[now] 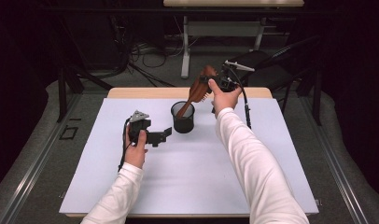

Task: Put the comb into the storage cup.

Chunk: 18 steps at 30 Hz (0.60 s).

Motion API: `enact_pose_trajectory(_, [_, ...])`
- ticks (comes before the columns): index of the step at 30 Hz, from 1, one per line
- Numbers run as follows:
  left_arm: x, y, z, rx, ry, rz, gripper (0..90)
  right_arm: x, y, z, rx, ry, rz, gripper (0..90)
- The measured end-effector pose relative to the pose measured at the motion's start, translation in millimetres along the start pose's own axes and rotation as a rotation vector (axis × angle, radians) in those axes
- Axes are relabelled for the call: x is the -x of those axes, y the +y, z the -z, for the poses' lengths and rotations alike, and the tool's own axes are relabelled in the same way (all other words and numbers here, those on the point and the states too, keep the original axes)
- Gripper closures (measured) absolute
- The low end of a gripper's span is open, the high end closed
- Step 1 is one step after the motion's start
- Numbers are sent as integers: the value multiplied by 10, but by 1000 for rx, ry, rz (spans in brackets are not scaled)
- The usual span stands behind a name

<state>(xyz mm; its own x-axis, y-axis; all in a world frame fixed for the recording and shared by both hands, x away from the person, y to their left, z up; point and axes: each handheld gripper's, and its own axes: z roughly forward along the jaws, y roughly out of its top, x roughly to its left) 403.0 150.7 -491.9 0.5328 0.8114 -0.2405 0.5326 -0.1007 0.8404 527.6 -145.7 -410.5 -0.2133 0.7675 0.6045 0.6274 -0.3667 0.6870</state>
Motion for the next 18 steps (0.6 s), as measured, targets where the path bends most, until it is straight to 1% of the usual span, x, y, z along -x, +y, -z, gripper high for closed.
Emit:
enact_pose_trajectory(3, [-4, 2, 5, 2, 0, 2, 4, -7, -16, -22, -8, 0, -2, 471])
enact_pose_trajectory(10, [-19, 3, 10, 6, 2, 8, 3, 21, -45, -69, -14, -10, 11, 471])
enact_pose_trajectory(14, [-23, 4, 9, 6, 2, 9, 3, 56, -74, -91, -17, -11, -3, 471])
enact_pose_trajectory(18, [-21, 3, 6, 5, 3, 8, 3, 88, -101, -111, -18, -19, -6, 471])
